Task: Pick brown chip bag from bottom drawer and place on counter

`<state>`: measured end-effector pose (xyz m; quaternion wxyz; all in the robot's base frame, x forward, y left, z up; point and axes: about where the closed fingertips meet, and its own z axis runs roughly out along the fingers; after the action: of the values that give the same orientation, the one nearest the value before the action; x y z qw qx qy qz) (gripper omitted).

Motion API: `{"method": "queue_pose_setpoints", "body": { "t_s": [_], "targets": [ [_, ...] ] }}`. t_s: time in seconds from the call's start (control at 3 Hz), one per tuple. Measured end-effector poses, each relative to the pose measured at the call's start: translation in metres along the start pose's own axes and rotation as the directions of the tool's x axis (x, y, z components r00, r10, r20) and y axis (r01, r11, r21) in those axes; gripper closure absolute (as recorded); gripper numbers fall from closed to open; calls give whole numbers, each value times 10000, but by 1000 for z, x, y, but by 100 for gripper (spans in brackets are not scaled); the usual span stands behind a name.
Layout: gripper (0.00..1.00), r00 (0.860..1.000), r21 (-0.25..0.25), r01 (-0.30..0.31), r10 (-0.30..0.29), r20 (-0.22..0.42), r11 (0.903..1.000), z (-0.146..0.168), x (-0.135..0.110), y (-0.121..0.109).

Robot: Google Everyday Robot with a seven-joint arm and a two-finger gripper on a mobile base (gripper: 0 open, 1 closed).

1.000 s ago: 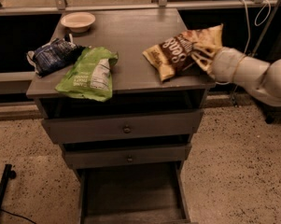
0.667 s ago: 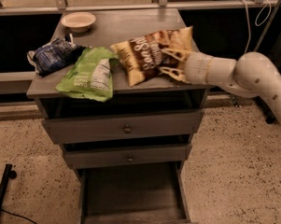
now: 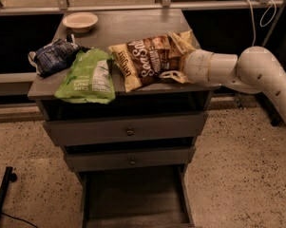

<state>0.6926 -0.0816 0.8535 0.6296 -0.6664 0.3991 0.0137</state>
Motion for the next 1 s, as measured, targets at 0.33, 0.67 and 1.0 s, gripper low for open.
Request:
{"method": "queue_pose_setpoints", "body": {
  "t_s": [0.33,0.67,1.0],
  "targets": [
    [17,10000,0,0,0,0,10000,-1,-3,-5],
    [36,10000,1,0,0,0,10000,-2,-5,-8],
    [23,9998,-223,-50,55,197,9997,-4,-17,-17]
  ]
}}
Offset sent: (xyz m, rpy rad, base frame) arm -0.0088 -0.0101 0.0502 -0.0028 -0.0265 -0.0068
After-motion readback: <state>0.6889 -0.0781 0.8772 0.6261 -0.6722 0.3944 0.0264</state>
